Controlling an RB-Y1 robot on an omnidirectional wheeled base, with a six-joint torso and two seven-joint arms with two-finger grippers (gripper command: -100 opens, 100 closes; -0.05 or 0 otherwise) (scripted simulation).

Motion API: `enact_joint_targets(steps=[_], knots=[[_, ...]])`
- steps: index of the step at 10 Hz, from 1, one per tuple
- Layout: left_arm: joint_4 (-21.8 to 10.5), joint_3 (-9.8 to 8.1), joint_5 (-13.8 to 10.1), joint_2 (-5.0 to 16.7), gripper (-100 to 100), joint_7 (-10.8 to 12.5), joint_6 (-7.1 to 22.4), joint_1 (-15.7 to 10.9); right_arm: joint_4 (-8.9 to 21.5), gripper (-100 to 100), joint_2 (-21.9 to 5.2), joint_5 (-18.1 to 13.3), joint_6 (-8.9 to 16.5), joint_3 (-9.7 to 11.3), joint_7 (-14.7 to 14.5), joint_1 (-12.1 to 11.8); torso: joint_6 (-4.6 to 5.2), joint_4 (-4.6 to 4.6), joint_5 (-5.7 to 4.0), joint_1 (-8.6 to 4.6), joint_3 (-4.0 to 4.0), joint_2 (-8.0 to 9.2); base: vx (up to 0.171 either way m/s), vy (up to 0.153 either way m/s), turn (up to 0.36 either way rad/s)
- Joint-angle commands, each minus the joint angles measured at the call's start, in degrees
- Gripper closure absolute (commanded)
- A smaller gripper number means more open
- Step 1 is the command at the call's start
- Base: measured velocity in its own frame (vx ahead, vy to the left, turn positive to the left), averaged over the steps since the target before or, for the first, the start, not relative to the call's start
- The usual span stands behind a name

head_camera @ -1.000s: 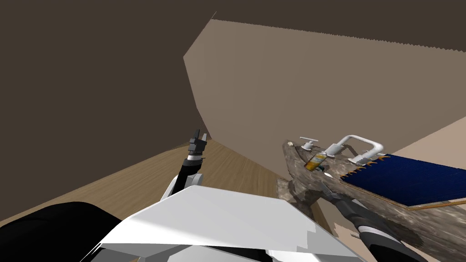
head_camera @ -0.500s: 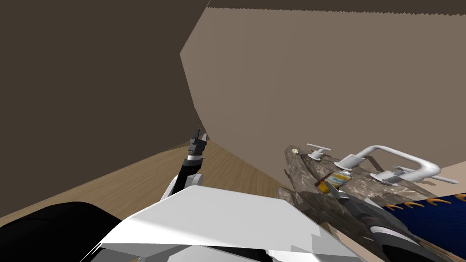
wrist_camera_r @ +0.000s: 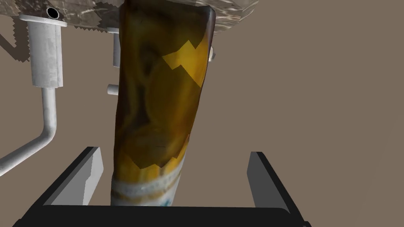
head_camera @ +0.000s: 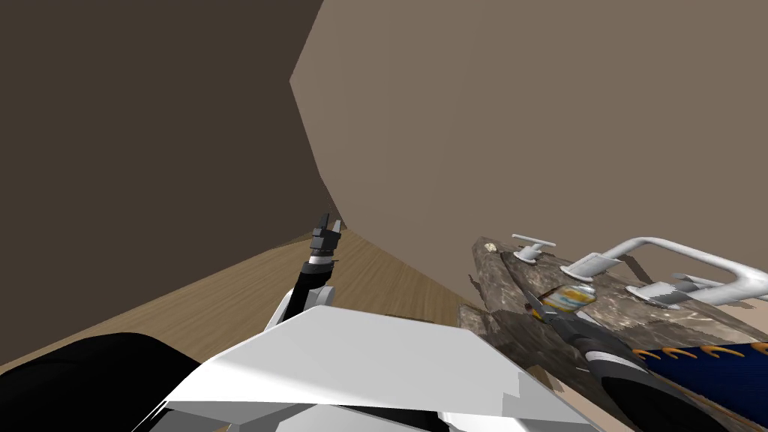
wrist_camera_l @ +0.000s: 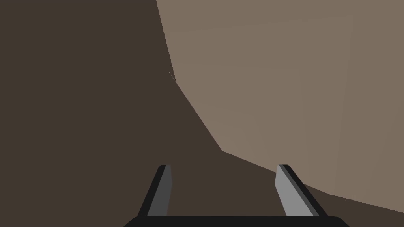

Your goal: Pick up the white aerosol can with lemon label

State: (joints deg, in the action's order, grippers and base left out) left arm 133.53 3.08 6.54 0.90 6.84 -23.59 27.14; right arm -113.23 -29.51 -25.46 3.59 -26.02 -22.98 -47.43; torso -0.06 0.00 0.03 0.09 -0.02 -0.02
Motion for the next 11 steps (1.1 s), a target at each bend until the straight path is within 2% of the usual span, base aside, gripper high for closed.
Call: enact_joint_targets(steps=[1, 2, 3, 6, 7, 8, 10, 11], knots=[[0.0, 0.00, 0.0, 0.0, 0, 0.0, 0.0, 0.0, 2.9, -100, 0.0, 0.0, -0.3, 0.0, 0.0, 1.9, 0.00, 0.00, 0.00, 0.00, 0.00, 0.00, -0.034, 0.023, -0.005], [0.0, 0.00, 0.0, 0.0, 0, 0.0, 0.0, 0.0, 4.1, -100, 0.0, 0.0, -0.3, 0.0, 0.0, 1.9, 0.00, -0.02, -0.01, -0.08, -0.05, -0.09, 0.000, 0.000, 0.000], [0.0, 0.00, 0.0, 0.0, 0, 0.0, 0.0, 0.0, 5.8, -100, -2.8, 0.3, -2.2, 1.7, -0.5, 4.5, 0.01, -0.04, -0.03, -0.15, -0.10, -0.18, -0.082, 0.049, 0.027], [0.0, 0.00, 0.0, 0.0, 0, 0.0, 0.0, 0.0, 10.8, -100, -2.8, 0.3, -2.2, 1.7, -0.5, 9.0, -0.03, -0.02, -0.03, -0.03, -0.03, -0.05, -0.057, 0.032, 0.004], [0.0, 0.00, 0.0, 0.0, 0, 0.0, 0.0, 0.0, 12.4, -100, -2.8, 0.3, -2.2, 1.7, -0.5, 9.0, -0.04, -0.05, -0.05, -0.09, -0.11, -0.19, 0.008, 0.002, 0.004], [0.0, 0.00, 0.0, 0.0, 0, 0.0, 0.0, 0.0, 14.5, -100, -5.3, 0.7, -4.1, 3.4, -1.0, 11.6, -0.02, -0.07, -0.06, -0.14, -0.16, -0.27, -0.084, 0.038, 0.023], [0.0, 0.00, 0.0, 0.0, 0, 0.0, 0.0, 0.0, 18.3, -100, -5.6, 0.7, -4.1, 3.4, -1.0, 15.3, -0.08, -0.01, -0.02, 0.07, -0.02, -0.03, -0.072, 0.054, 0.006], [0.0, 0.00, 0.0, 0.0, 0, 0.0, 0.0, 0.0, 20.2, -100, -5.6, 0.7, -4.1, 3.4, -1.0, 16.2, -0.08, -0.03, -0.03, 0.05, -0.08, -0.13, -0.016, 0.018, 0.000]])
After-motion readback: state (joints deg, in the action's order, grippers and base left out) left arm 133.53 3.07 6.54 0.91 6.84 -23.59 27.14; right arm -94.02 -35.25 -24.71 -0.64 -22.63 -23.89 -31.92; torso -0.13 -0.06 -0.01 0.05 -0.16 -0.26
